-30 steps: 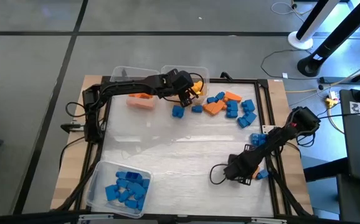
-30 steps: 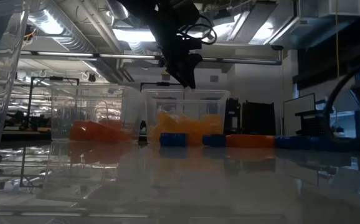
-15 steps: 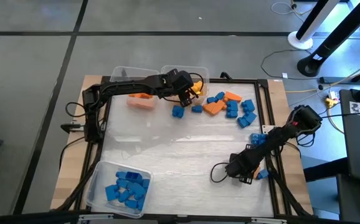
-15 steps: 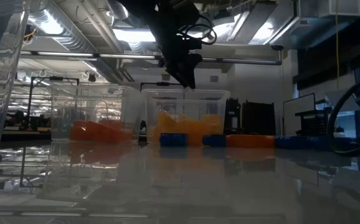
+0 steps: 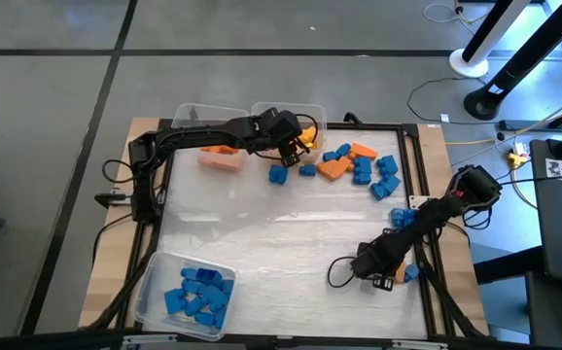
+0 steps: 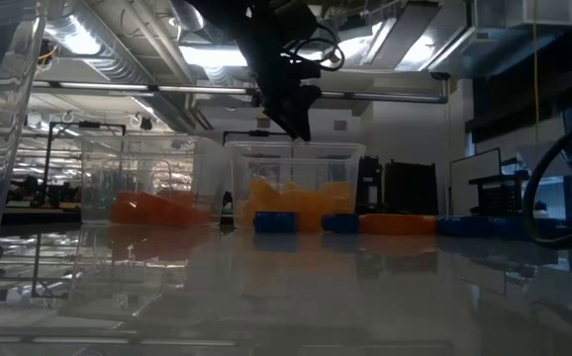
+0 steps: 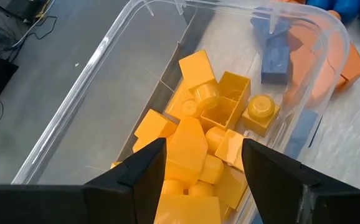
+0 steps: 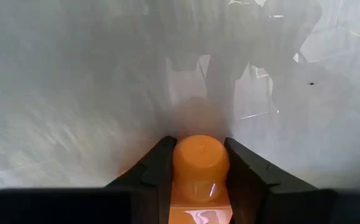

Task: Sort blocks
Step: Put the orange game piece into the top left transparent bin

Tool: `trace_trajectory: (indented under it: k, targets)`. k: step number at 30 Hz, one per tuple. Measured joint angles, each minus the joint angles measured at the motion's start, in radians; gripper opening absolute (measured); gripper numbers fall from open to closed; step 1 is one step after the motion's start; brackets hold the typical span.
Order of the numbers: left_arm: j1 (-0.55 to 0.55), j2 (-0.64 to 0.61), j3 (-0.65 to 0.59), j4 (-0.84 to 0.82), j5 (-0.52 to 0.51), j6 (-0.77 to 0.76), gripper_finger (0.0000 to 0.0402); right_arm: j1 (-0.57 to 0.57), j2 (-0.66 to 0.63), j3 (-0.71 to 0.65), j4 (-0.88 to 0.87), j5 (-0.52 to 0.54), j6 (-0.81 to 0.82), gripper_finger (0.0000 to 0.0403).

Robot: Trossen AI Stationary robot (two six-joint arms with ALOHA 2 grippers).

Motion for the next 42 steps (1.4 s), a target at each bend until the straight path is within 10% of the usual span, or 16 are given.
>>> trace_trajectory:
  k: [25,42]
  targets:
    - [-0.059,-0.329,0.0,-0.103,0.0,-0.012,0.0198,0.001,0.003,0.063,0.049,0.158,-0.024,0.0133]
    - [-0.166,-0.699,-0.032,-0.536,0.022,-0.327,0.0198,-0.141,0.005,0.177,0.355,0.778,-0.364,0.0122]
